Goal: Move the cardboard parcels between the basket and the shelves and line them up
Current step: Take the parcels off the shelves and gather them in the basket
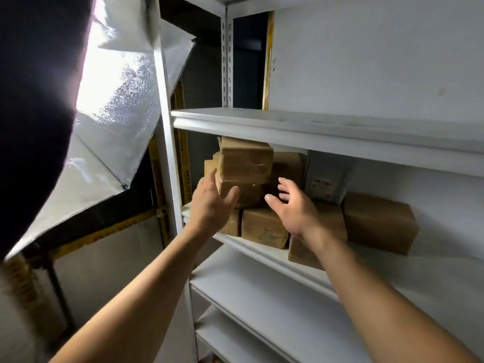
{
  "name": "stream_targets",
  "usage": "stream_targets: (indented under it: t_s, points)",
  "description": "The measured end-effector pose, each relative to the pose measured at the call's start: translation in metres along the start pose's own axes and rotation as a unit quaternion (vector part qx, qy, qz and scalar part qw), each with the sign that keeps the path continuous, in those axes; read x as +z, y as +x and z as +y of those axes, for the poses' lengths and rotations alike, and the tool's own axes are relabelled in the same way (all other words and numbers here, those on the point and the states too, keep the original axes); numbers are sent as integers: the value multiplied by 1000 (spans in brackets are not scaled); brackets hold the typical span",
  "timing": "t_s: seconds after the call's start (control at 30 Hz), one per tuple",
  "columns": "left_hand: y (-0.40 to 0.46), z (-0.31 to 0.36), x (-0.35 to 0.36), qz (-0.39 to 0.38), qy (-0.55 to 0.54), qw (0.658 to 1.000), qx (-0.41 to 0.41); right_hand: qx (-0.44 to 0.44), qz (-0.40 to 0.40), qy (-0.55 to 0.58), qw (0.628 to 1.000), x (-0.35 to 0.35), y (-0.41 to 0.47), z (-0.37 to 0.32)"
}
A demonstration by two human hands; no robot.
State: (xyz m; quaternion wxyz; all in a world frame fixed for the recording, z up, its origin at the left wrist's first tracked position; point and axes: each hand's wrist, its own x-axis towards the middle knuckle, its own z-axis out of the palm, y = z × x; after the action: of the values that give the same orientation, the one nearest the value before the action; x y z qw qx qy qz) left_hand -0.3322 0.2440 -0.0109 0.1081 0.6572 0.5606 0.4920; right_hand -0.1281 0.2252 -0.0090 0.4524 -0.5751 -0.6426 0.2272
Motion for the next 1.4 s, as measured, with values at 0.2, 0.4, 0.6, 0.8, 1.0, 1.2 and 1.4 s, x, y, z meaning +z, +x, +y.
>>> stream_targets:
  t_s: [0.2, 0.4, 0.6, 0.8, 1.0, 1.2, 1.4]
  points:
    - [53, 1, 13, -4, 0, 999, -33, 36, -27, 101, 994, 5, 62, -16]
    - [72, -6, 28, -31, -108, 993, -26, 35, -69, 214, 974, 12, 88, -19]
    - [64, -9, 23, -24, -124, 992, 6, 6, -71, 240, 968, 13, 78, -20]
    - [34, 6, 13, -9, -179, 984, 5, -1, -25, 275, 961, 8, 59, -18]
    - [0, 22, 3, 9, -239, 971, -25, 10, -4, 253, 967, 4, 27, -19]
    - [-22, 18, 7, -18, -228, 973, -12, 31, 32, 245, 968, 7, -8, 0]
    - [-48, 12, 17, -83, -202, 975, 52, 51, 73, 226, 970, -5, -50, 14]
